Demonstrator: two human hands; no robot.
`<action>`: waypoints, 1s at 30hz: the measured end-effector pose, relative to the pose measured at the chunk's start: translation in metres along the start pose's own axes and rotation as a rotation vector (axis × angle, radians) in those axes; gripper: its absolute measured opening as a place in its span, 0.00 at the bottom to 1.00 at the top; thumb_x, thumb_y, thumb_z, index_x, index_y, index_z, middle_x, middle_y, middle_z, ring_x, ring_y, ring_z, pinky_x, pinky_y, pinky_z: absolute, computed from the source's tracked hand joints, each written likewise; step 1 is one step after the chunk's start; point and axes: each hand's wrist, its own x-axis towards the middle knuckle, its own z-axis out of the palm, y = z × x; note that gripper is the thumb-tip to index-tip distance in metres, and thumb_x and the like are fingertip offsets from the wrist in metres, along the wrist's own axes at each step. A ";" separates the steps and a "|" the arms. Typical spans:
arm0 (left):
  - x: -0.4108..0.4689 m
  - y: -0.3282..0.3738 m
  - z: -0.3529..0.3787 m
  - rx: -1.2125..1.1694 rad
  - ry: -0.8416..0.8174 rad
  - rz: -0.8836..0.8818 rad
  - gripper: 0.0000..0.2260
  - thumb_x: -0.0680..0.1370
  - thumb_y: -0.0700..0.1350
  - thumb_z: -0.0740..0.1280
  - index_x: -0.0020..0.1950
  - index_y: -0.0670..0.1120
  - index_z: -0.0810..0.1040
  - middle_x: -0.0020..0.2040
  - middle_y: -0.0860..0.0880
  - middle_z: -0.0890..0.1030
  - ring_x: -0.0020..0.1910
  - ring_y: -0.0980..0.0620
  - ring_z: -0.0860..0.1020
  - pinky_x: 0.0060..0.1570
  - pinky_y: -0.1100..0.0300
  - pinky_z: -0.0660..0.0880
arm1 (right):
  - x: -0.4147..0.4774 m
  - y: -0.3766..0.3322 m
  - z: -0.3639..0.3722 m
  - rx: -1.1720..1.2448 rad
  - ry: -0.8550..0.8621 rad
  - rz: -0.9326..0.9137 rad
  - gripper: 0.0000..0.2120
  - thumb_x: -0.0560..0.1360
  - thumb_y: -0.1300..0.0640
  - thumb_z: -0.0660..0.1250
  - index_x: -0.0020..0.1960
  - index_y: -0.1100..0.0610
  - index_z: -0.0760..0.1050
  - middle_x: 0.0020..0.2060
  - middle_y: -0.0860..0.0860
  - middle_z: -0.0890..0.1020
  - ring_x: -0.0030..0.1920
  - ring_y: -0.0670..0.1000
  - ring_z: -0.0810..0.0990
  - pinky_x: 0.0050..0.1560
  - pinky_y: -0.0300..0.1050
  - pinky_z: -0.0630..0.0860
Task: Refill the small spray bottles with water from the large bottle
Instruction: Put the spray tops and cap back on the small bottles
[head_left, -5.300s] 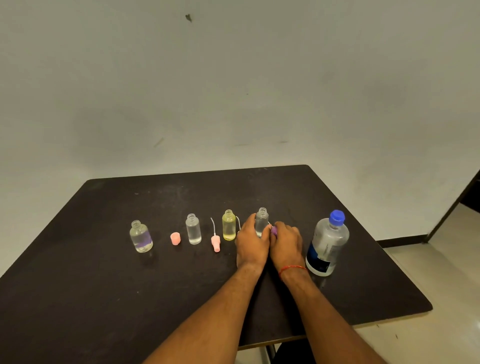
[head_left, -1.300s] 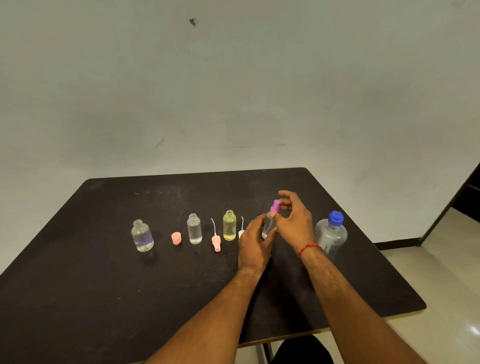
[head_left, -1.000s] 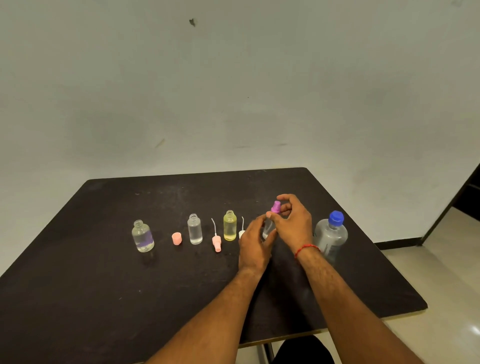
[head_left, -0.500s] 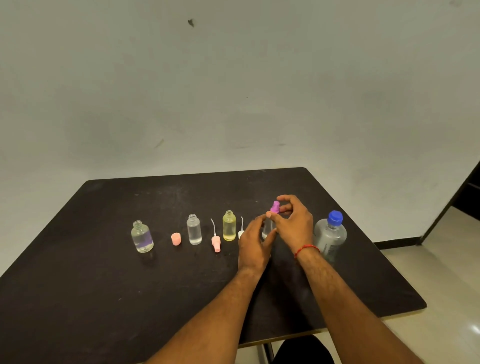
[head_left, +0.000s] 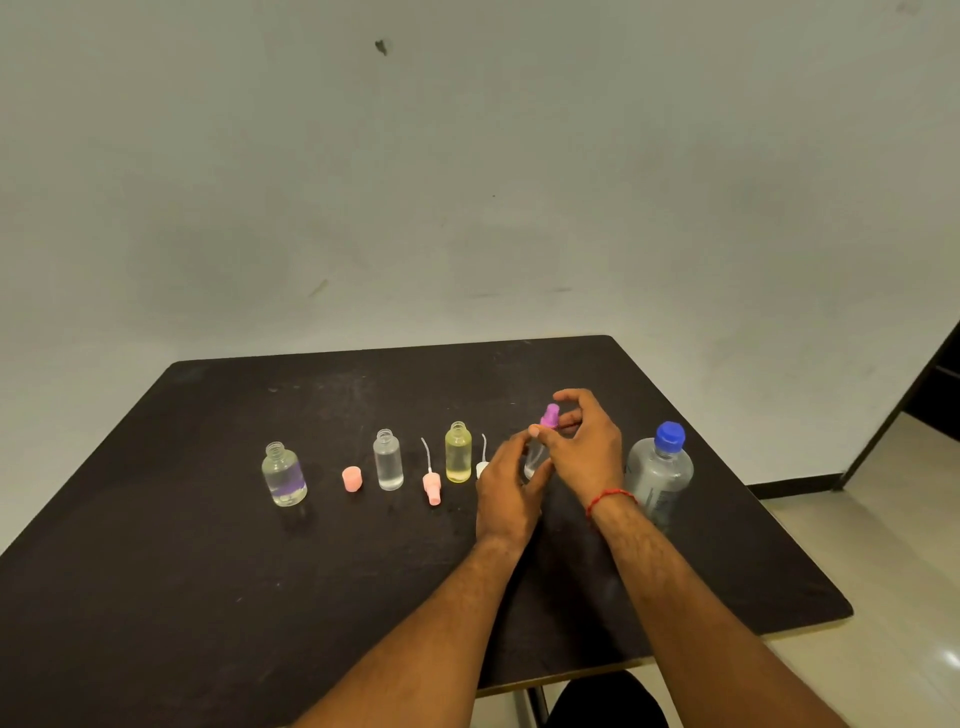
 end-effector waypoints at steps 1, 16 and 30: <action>0.000 -0.001 0.000 0.004 -0.001 0.000 0.17 0.79 0.55 0.70 0.65 0.50 0.79 0.55 0.55 0.84 0.55 0.55 0.82 0.56 0.48 0.80 | 0.000 0.000 0.000 -0.005 -0.006 0.007 0.20 0.70 0.54 0.76 0.59 0.48 0.73 0.41 0.45 0.79 0.43 0.42 0.78 0.45 0.35 0.75; 0.002 -0.001 0.001 -0.026 -0.006 -0.014 0.11 0.79 0.52 0.70 0.60 0.53 0.80 0.51 0.54 0.84 0.51 0.52 0.83 0.52 0.46 0.82 | -0.001 -0.001 0.002 0.015 -0.037 -0.001 0.19 0.73 0.65 0.71 0.59 0.48 0.76 0.52 0.49 0.80 0.50 0.43 0.79 0.50 0.31 0.75; -0.003 0.005 -0.003 0.079 -0.065 -0.061 0.13 0.78 0.60 0.67 0.58 0.56 0.76 0.42 0.52 0.84 0.34 0.53 0.81 0.35 0.52 0.81 | 0.000 0.001 0.003 -0.061 -0.014 0.016 0.11 0.73 0.63 0.73 0.54 0.54 0.82 0.47 0.49 0.83 0.48 0.46 0.81 0.55 0.43 0.79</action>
